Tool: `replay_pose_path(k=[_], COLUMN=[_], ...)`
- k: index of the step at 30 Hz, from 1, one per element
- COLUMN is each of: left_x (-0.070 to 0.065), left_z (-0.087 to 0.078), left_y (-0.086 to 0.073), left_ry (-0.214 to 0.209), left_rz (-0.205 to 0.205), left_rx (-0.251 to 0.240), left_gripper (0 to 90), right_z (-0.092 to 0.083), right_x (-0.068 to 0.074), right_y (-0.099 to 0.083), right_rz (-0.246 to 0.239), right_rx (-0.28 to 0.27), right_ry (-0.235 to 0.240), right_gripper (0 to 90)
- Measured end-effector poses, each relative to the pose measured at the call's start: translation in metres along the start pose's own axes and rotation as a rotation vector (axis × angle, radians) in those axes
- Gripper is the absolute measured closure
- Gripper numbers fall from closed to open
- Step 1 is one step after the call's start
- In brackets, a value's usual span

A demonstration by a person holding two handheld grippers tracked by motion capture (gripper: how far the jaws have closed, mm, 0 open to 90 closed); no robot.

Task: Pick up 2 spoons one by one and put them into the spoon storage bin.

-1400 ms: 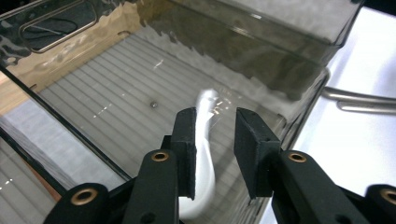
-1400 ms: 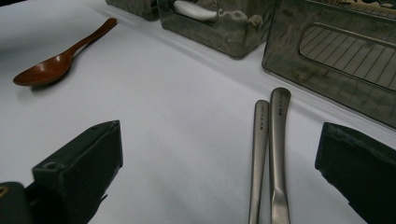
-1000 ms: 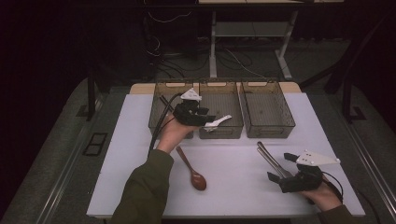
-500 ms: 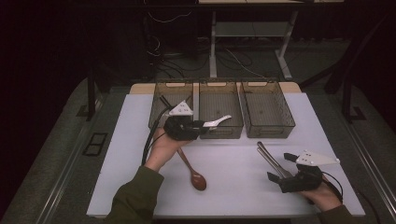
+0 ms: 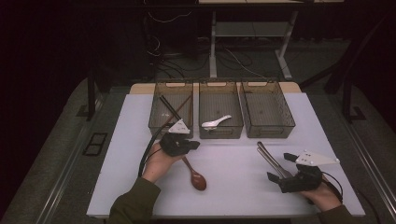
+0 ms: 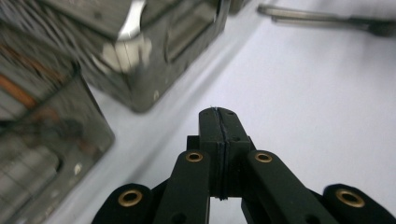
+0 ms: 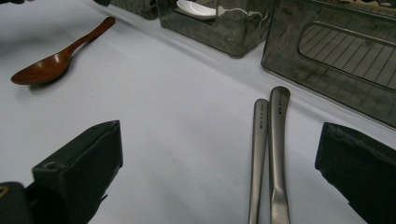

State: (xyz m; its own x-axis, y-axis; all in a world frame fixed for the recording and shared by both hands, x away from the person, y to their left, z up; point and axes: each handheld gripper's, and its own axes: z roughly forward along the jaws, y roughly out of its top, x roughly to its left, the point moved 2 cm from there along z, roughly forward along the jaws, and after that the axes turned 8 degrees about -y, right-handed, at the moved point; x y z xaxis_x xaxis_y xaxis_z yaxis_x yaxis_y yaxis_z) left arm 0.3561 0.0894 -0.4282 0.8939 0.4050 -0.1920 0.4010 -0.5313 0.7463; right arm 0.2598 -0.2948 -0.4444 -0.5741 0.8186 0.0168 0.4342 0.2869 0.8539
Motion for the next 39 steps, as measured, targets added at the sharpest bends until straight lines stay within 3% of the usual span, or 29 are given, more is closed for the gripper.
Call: replay_pose_path(k=[4, 15, 18, 19, 21, 25, 39], left_x=[0.001, 0.0, -0.001, -0.002, -0.002, -0.004, -0.016], left_z=[0.001, 0.001, 0.0, 0.0, -0.002, -0.005, -0.024], left_y=[-0.01, -0.027, -0.033, -0.034, -0.035, -0.038, -0.056], left_ry=[0.019, 0.009, 0.004, 0.001, 0.004, 0.005, -0.004], left_rz=[0.0, -0.022, -0.011, -0.025, -0.009, -0.024, -0.022], left_rx=[0.042, 0.104, 0.126, 0.114, 0.126, 0.124, 0.136], left_gripper=[88.8, 88.8, 88.8, 88.8, 88.8, 88.8, 88.8], right_z=[0.0, 0.0, 0.0, 0.001, 0.001, 0.001, 0.001], right_x=[-0.001, 0.0, 0.0, 0.0, 0.0, 0.0, 0.0], right_y=[0.0, 0.0, 0.0, 0.0, 0.0, 0.0, 0.0], right_rz=[0.002, -0.003, -0.004, -0.003, -0.005, -0.01, -0.007], right_rx=[0.003, 0.003, 0.004, 0.004, 0.005, 0.006, 0.009], right_ry=[-0.001, -0.002, -0.002, -0.002, -0.003, -0.002, -0.004], right_gripper=[0.4, 0.4, 0.4, 0.4, 0.4, 0.4, 0.4])
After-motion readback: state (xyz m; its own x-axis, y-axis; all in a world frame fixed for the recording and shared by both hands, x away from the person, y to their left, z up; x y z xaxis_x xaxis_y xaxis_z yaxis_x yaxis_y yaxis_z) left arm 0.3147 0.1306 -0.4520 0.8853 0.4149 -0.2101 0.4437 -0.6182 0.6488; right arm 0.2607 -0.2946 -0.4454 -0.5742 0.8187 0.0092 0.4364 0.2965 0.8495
